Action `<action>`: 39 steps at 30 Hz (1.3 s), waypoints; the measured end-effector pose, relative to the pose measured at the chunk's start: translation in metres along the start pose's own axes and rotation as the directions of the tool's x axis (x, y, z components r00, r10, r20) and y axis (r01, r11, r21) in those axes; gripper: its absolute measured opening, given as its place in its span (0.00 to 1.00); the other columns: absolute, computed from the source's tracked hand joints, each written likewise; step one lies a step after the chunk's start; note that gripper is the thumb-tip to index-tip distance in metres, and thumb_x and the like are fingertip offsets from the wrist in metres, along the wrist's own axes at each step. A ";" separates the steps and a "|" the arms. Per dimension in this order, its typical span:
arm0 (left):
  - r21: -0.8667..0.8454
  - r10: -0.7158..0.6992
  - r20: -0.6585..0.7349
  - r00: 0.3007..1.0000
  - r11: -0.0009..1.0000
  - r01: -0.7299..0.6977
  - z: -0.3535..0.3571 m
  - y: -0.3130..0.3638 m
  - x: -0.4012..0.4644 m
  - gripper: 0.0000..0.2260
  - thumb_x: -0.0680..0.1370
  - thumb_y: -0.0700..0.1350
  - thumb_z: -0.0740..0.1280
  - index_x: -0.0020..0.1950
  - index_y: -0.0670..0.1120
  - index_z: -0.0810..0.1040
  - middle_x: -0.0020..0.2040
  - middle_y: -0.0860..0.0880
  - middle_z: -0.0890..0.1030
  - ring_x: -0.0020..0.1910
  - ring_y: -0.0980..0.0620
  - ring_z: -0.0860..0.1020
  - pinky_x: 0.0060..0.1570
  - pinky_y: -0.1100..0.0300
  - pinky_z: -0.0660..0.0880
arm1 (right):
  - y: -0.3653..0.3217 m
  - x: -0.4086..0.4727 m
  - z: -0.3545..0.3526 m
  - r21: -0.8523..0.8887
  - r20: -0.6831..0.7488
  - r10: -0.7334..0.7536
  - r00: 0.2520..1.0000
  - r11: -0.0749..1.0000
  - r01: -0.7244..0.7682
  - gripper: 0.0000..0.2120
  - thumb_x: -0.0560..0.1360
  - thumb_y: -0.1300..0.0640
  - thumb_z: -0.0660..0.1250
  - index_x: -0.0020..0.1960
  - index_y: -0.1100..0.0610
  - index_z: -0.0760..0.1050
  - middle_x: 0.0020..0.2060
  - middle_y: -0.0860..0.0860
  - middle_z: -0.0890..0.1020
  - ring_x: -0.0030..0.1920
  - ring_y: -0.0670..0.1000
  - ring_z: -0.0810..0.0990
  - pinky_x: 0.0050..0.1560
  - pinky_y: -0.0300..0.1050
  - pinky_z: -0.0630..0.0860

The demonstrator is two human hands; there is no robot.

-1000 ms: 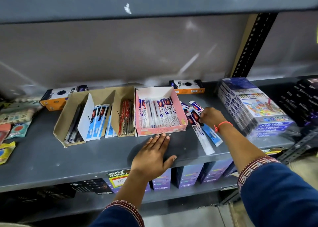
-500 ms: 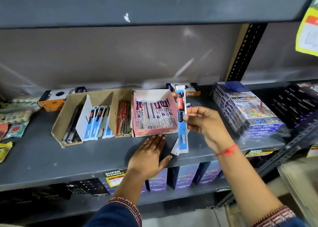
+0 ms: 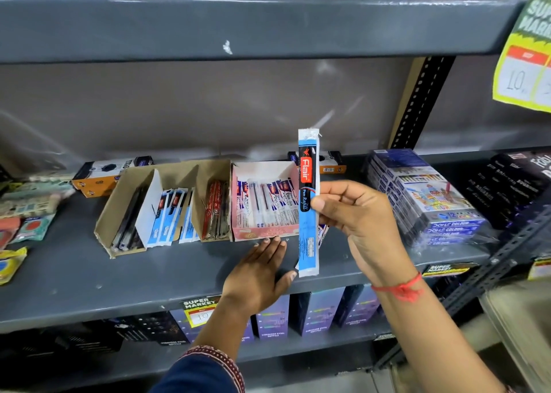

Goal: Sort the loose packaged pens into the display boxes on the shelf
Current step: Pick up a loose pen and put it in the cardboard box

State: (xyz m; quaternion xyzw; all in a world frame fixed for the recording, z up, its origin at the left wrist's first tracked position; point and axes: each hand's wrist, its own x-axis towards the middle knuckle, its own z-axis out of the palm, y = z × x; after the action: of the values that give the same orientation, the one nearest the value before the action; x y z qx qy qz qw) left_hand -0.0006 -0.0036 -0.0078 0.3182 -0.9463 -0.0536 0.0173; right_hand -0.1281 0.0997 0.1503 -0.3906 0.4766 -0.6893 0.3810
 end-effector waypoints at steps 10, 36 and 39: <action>-0.068 -0.013 -0.070 0.997 0.998 0.009 -0.011 -0.010 -0.017 0.25 0.82 0.56 0.47 0.75 0.45 0.54 0.76 0.48 0.56 0.74 0.52 0.50 0.69 0.63 0.46 | 0.015 0.016 0.020 -0.057 0.044 0.141 0.989 0.989 -0.138 0.12 0.72 0.73 0.65 0.38 0.58 0.79 0.24 0.45 0.84 0.25 0.40 0.81 0.27 0.31 0.78; -0.118 -0.359 -0.269 0.894 0.933 0.339 -0.011 -0.164 -0.120 0.32 0.80 0.59 0.42 0.60 0.41 0.78 0.57 0.43 0.81 0.55 0.45 0.79 0.55 0.50 0.74 | 0.136 0.152 0.216 -0.924 0.118 0.313 0.942 0.382 -0.011 0.15 0.73 0.68 0.59 0.58 0.66 0.75 0.59 0.63 0.79 0.60 0.61 0.77 0.57 0.49 0.75; -0.138 -0.345 -0.286 0.894 0.938 0.318 -0.011 -0.165 -0.120 0.29 0.80 0.58 0.45 0.59 0.41 0.78 0.56 0.43 0.81 0.54 0.45 0.80 0.55 0.51 0.74 | 0.139 0.154 0.227 -0.961 0.109 0.356 0.928 0.277 0.007 0.17 0.74 0.69 0.59 0.63 0.70 0.69 0.60 0.66 0.77 0.61 0.64 0.76 0.58 0.52 0.75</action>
State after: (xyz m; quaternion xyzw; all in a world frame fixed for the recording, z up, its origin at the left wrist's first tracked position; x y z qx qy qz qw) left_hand 0.1946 -0.0623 -0.0149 0.4782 -0.8608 -0.0471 0.1680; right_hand 0.0353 -0.1553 0.0992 -0.5841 0.7661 -0.1562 0.2180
